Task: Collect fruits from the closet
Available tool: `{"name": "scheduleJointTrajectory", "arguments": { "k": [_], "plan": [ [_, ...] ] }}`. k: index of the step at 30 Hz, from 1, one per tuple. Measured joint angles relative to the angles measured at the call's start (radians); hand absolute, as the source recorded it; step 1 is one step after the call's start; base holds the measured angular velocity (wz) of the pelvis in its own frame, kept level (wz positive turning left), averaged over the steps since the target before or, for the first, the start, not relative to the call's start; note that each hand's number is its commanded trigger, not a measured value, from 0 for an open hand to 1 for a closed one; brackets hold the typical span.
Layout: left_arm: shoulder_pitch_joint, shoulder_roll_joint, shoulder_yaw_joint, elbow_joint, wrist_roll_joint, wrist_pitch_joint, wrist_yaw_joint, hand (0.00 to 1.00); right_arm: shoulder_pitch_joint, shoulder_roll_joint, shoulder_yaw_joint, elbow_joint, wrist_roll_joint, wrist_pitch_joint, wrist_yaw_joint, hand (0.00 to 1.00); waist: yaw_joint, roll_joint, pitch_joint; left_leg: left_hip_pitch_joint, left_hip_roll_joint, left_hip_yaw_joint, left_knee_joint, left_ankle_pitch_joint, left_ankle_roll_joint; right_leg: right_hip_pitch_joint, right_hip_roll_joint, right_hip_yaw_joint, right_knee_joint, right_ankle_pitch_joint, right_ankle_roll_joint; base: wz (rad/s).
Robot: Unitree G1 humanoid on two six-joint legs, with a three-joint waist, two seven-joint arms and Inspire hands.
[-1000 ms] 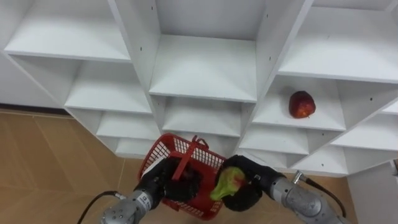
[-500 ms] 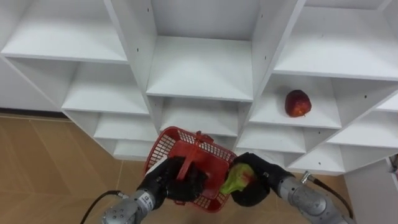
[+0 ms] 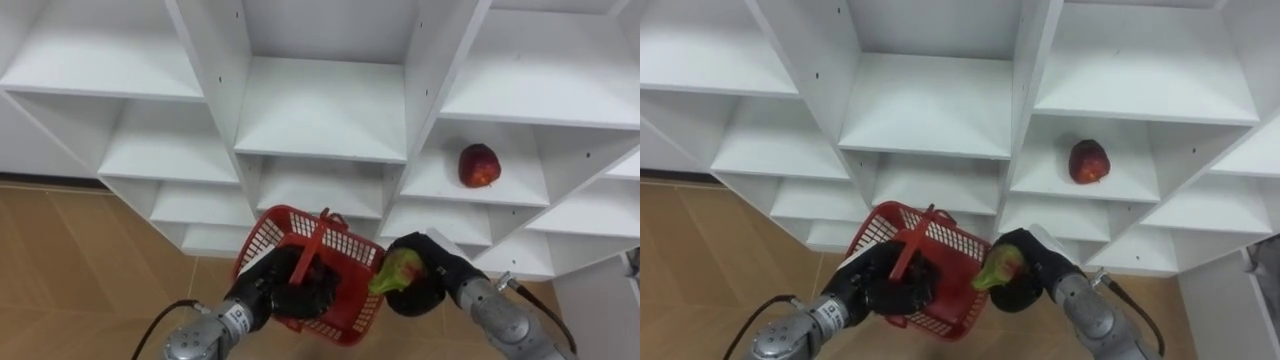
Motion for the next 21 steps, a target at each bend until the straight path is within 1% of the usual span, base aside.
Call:
{"name": "scheduleJointTrajectory", "arguments": {
  "k": [4, 8, 11, 16, 21],
  "plan": [
    [0.002, 0.003, -0.005, -0.002, 0.0, 0.0, -0.005, 1.0, -0.004, 0.018, -0.001, 0.0, -0.032, 0.0, -0.014, 1.0, -0.001, 0.0, 0.0, 0.002, 0.005, 0.022, 0.0, 0.0, 0.0, 0.0, 0.001, 0.002, 0.0, 0.002, -0.002, -0.06],
    [0.005, 0.003, -0.007, -0.026, -0.001, 0.0, -0.011, 1.0, -0.02, 0.041, 0.001, 0.04, -0.04, -0.001, -0.022, 1.0, 0.001, 0.001, 0.0007, 0.004, 0.007, 0.025, -0.001, 0.0, 0.0, 0.0, 0.002, 0.004, -0.002, 0.002, -0.003, 0.0],
    [0.008, 0.005, -0.016, -0.04, -0.002, 0.0, -0.026, 1.0, -0.032, 0.042, 0.002, 0.057, -0.039, -0.001, -0.028, 1.0, 0.002, 0.002, 0.0009, 0.005, 0.006, 0.025, -0.003, 0.0, 0.0, 0.0, 0.002, 0.005, -0.001, 0.002, -0.003, 0.0],
    [0.008, 0.0, -0.024, -0.04, -0.001, 0.0, -0.047, 1.0, -0.035, 0.043, 0.002, 0.06, -0.04, -0.001, -0.05, 1.0, 0.004, 0.004, 0.0023, 0.007, 0.006, 0.025, -0.006, 0.0, 0.0, 0.0, 0.002, 0.006, -0.002, 0.002, -0.003, 0.0],
    [0.007, -0.01, -0.029, -0.04, 0.001, 0.0, -0.061, 1.0, -0.056, 0.071, 0.002, 0.121, -0.039, -0.002, -0.08, 1.0, 0.003, 0.008, 0.0054, 0.007, 0.007, 0.023, -0.009, 0.0, 0.0, -0.001, 0.002, 0.008, 0.0, 0.003, -0.004, 0.0]
  ]
}}
